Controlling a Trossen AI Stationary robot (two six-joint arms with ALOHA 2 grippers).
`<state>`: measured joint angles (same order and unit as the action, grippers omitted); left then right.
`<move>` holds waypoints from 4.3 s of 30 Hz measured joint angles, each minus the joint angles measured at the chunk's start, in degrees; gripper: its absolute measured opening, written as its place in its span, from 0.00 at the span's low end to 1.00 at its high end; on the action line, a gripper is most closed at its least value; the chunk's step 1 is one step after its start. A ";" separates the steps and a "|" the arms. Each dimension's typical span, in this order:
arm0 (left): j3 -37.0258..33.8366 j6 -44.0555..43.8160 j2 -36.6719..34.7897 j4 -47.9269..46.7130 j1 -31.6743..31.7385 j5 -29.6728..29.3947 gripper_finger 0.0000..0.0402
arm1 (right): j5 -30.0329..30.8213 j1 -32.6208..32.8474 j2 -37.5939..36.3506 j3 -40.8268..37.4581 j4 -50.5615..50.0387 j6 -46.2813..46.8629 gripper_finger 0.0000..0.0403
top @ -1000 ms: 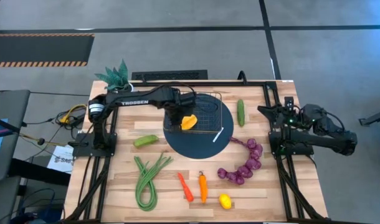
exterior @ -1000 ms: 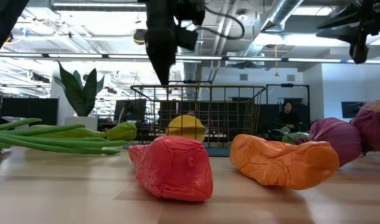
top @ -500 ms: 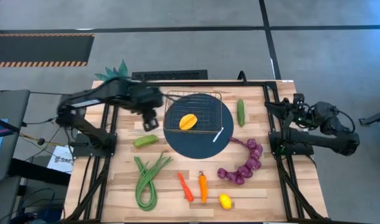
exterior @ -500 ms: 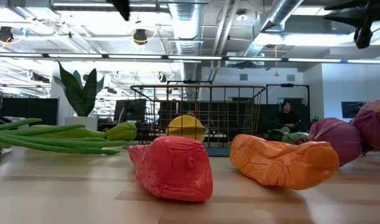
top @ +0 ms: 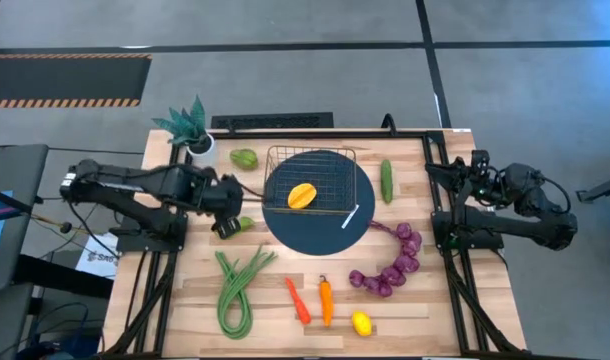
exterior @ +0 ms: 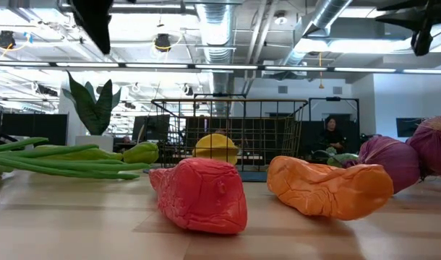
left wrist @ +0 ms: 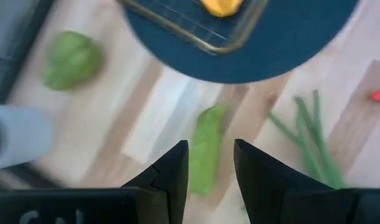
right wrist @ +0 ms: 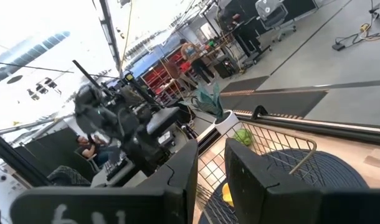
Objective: Build produce basket
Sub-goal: Put the left green cucumber into the wire basket
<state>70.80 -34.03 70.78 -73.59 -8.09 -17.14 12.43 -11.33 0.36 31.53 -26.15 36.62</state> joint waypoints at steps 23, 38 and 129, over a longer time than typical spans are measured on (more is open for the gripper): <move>-12.86 -1.14 0.20 15.26 -1.32 0.30 0.28 | 0.94 0.00 0.00 0.00 -0.08 -0.24 0.25; -12.82 -2.06 4.47 15.57 -0.80 8.80 0.28 | 0.90 -0.01 0.00 0.00 -0.05 -0.21 0.25; -20.36 58.77 12.52 15.04 16.26 8.45 0.28 | -0.40 0.00 -0.02 0.00 2.64 1.51 0.25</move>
<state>50.43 24.74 83.31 -58.54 8.17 -8.69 12.03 -11.33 0.34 31.53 -23.51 38.13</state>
